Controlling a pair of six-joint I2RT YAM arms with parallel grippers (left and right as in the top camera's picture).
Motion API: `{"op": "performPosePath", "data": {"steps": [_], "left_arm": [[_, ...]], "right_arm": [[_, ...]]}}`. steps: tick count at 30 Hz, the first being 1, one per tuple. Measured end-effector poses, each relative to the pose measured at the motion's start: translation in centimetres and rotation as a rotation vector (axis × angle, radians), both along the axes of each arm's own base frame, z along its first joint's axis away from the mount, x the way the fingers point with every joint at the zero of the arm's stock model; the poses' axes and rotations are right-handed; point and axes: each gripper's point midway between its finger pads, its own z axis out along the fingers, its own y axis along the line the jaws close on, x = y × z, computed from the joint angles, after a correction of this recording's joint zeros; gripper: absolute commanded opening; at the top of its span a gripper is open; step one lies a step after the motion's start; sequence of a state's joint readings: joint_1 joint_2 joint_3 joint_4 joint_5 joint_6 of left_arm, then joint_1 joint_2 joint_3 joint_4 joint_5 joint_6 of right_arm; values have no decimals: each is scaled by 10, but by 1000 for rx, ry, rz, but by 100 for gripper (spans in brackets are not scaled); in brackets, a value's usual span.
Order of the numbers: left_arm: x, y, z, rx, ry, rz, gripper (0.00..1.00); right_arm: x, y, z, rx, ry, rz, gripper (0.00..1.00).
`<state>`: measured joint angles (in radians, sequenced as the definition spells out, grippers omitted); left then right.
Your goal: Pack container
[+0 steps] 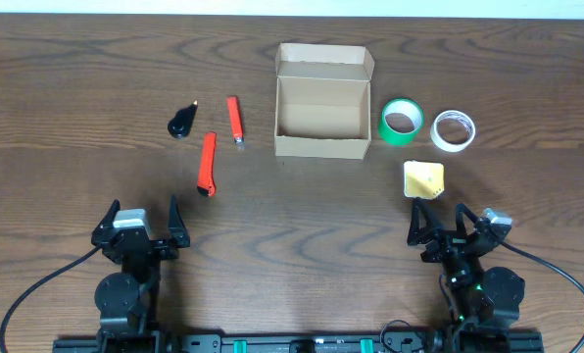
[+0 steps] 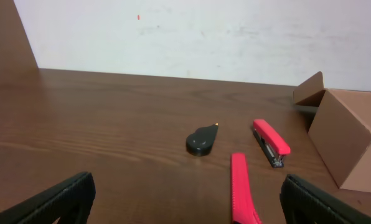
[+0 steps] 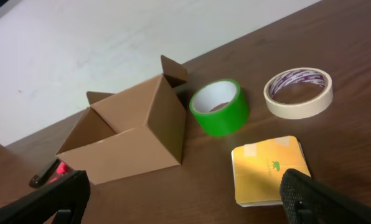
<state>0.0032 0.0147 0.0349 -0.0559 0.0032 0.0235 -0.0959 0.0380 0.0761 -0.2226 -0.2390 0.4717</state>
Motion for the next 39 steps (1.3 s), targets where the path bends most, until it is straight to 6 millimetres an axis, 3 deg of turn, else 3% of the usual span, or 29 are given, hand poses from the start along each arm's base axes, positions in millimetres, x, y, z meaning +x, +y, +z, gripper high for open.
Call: {"op": "performPosePath", "data": {"steps": [9, 16, 17, 21, 24, 28, 34, 39], "left_arm": [[0, 0, 0, 0, 0, 0, 96], [0, 0, 0, 0, 0, 0, 96], [0, 0, 0, 0, 0, 0, 96], [0, 0, 0, 0, 0, 0, 96], [0, 0, 0, 0, 0, 0, 96], [0, 0, 0, 0, 0, 0, 96], [0, 0, 0, 0, 1, 0, 96], [0, 0, 0, 0, 1, 0, 96]], "right_arm": [[-3, 15, 0, 34, 4, 81, 99], [-10, 38, -3, 70, 60, 218, 99], [-10, 39, 1, 70, 77, 228, 99], [-5, 39, 48, 27, 119, 240, 99], [11, 36, 86, -26, 176, 253, 99], [50, 31, 112, -81, 358, 288, 99], [124, 15, 127, -132, 601, 341, 99], [172, 5, 129, -169, 627, 349, 99]]}}
